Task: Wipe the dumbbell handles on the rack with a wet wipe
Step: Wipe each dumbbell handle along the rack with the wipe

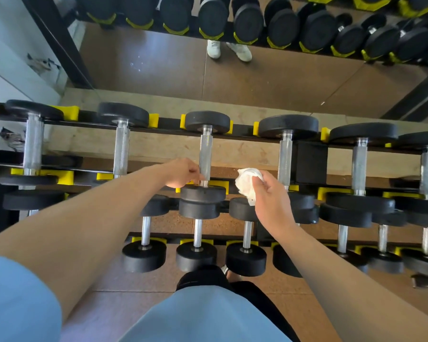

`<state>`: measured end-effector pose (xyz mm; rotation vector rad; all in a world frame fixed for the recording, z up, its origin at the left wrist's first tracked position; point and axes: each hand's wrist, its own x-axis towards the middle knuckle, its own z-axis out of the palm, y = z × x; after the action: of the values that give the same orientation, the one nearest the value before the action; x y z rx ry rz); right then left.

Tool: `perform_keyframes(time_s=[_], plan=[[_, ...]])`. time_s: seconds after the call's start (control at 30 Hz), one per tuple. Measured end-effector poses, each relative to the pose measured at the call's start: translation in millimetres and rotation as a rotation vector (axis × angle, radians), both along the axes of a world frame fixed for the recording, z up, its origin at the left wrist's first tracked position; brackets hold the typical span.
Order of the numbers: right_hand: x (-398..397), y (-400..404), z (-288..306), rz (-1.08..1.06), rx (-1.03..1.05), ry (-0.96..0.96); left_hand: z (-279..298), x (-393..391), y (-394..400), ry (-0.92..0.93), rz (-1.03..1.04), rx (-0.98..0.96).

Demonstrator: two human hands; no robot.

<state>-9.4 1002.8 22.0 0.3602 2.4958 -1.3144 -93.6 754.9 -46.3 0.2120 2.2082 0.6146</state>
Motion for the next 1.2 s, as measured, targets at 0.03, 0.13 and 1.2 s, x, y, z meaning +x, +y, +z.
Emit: perform_keyframes(time_s=[0.03,0.13,1.2], plan=[[0,0,-1,0.001,-0.003,-0.002,0,1,-2,0.006,0.053,0.035],[-1,-3,-2,0.002,-0.002,-0.007,2,4,4,0.012,0.17,0.039],[11,-10,-4,0.014,0.04,0.012,-6,25,36,0.278,0.394,-0.145]])
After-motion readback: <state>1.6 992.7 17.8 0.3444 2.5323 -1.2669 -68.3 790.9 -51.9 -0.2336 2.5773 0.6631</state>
